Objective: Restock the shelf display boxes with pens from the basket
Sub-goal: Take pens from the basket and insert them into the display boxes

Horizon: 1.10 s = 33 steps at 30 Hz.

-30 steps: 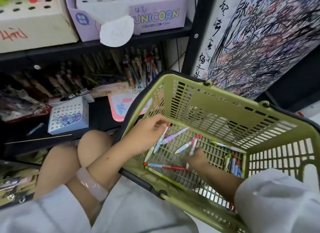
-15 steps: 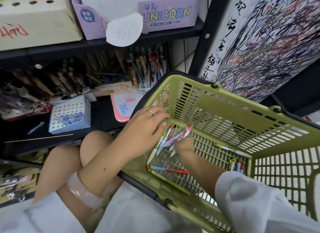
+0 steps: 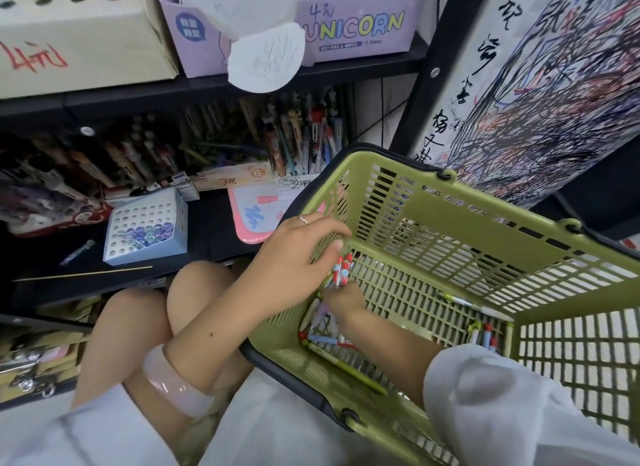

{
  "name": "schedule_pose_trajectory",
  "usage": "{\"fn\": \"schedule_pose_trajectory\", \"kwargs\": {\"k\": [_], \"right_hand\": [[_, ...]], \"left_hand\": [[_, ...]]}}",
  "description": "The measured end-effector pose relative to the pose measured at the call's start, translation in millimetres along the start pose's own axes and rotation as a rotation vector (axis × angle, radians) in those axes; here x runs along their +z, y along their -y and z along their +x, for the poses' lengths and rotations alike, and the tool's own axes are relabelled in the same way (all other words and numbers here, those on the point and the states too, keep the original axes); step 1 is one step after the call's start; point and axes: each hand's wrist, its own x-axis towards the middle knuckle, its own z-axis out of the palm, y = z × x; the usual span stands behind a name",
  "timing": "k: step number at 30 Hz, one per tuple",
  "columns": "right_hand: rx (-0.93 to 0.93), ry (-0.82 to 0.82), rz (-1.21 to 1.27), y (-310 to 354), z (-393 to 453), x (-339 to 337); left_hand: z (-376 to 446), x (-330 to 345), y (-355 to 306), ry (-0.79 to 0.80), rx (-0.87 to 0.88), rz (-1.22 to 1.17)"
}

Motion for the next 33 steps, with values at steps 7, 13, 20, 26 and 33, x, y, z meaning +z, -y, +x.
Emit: {"fn": "schedule_pose_trajectory", "kwargs": {"k": [7, 13, 20, 26, 33], "right_hand": [[0.055, -0.06, 0.233, 8.7, -3.4, 14.1], [0.058, -0.007, 0.369, 11.8, -2.1, 16.0], [0.035, -0.029, 0.351, 11.2, 2.0, 16.1], [-0.232, 0.087, 0.461, 23.8, -47.5, -24.7], [-0.738, 0.464, 0.572, 69.6, -137.2, -78.3]], "left_hand": [[-2.8, -2.9, 1.9, -0.028, -0.022, -0.089], [-3.0, -4.3, 1.9, -0.034, -0.031, -0.127], [-2.5, -3.3, 3.9, -0.018, -0.041, -0.141], [-3.4, -3.5, 5.2, -0.019, -0.054, -0.213], [1.7, -9.0, -25.3, -0.059, -0.284, -0.816]]}}
